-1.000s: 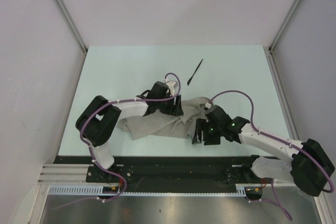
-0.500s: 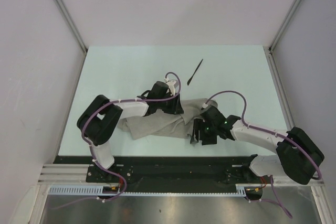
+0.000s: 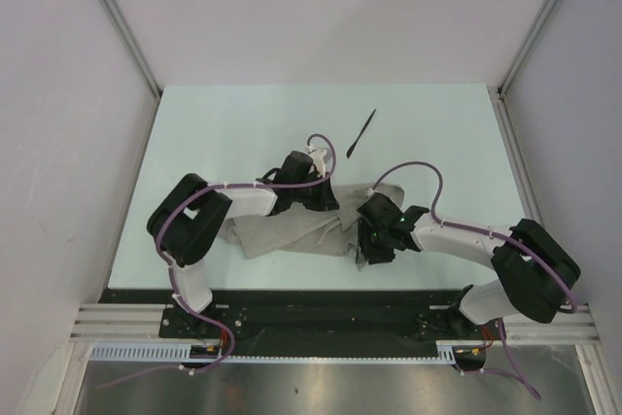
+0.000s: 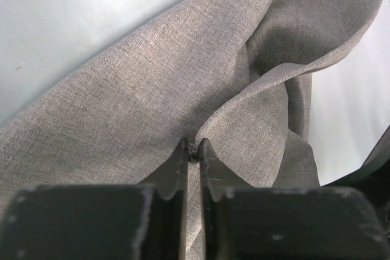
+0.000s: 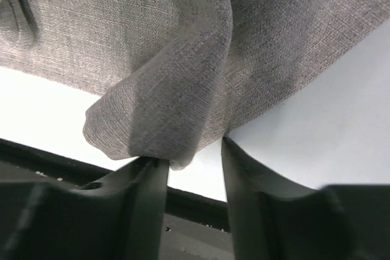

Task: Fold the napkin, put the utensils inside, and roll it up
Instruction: Flatten the napkin out

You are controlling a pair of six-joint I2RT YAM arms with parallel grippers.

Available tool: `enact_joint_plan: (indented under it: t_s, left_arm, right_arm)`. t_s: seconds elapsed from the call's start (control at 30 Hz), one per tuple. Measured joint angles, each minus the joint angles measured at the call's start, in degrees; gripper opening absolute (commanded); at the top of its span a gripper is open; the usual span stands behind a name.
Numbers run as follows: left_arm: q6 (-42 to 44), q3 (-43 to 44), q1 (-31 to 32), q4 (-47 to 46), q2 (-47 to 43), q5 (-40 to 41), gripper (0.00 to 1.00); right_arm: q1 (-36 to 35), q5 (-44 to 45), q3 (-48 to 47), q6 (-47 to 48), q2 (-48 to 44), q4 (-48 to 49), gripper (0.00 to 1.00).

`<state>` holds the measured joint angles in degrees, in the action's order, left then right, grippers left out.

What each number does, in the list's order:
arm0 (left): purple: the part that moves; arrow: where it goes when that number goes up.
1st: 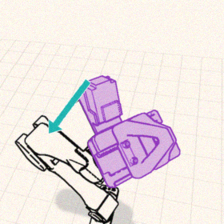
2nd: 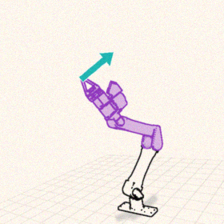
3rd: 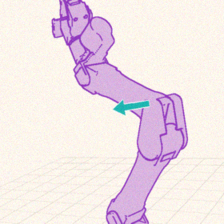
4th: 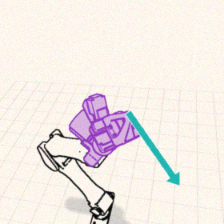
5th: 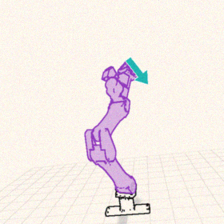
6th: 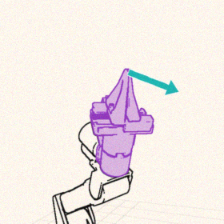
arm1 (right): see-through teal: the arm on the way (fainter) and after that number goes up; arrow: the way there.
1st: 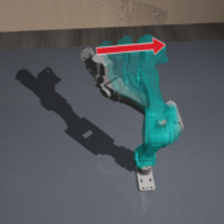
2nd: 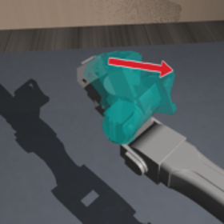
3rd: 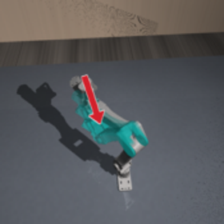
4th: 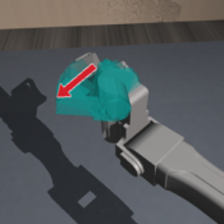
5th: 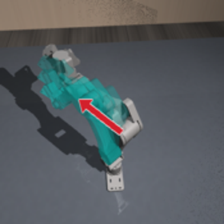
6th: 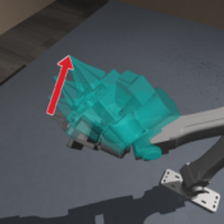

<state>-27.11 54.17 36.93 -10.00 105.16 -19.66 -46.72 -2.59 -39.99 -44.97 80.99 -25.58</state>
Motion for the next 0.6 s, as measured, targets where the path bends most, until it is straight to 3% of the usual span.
enact_joint_plan:
  t_s: [0.07, 0.1, 0.33, 0.6]
  left_arm:
    - [-0.1, 0.0, 0.0, -0.6, 0.1, -0.1, 0.0]
    - [-0.2, 0.0, 0.0, -0.8, 0.2, -0.1, 0.0]
    - [-0.1, 0.0, -0.6, -1.7, -0.8, 4.2, 0.0]
    - [3.4, 1.0, -1.0, 0.6, -11.1, 16.7, 0.0]
  right_arm:
    - [-0.6, 1.2, -0.5, 0.0, 0.7, -0.6, 0.13]
    - [-0.9, 1.7, -0.7, -0.1, 1.2, -0.8, 0.01]
    - [-2.4, 5.9, -4.4, 0.3, 3.5, -5.5, 0.0]
    - [-2.5, 24.7, -15.2, 3.4, -0.4, -23.5, 0.0]
